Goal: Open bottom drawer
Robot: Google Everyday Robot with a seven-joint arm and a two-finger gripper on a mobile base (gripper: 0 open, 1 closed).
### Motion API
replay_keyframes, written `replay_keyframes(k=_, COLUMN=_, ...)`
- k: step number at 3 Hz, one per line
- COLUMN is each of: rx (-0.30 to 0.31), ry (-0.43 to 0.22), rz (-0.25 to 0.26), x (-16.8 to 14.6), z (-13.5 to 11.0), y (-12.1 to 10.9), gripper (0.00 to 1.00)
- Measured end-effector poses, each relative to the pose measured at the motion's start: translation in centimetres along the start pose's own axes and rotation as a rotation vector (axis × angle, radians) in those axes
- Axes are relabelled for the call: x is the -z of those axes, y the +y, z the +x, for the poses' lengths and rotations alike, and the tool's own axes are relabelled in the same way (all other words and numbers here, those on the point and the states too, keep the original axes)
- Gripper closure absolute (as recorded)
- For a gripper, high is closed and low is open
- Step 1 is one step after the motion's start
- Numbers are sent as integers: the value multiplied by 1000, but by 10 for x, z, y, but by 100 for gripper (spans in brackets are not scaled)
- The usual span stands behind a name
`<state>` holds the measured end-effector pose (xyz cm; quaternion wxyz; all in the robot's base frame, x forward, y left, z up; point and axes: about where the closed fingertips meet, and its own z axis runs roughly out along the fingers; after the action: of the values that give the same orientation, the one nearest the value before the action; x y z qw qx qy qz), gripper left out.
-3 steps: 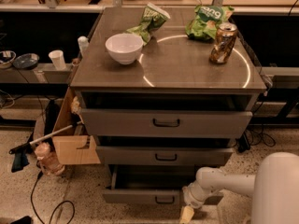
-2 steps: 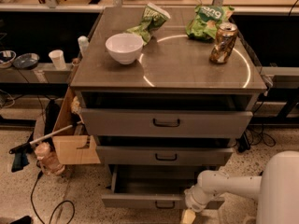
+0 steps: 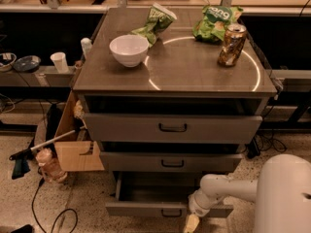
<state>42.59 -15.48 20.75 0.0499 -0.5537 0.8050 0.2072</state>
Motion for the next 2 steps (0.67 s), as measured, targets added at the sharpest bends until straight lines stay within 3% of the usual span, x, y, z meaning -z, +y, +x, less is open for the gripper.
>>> replay_keyframes(k=1, rx=2, ry=5, rz=-10, x=-18, z=-6, y=-20, gripper=0)
replay_keyframes(k=2, rx=-21, ry=9, rz=-69, x=-35, z=9, y=-8, gripper=0)
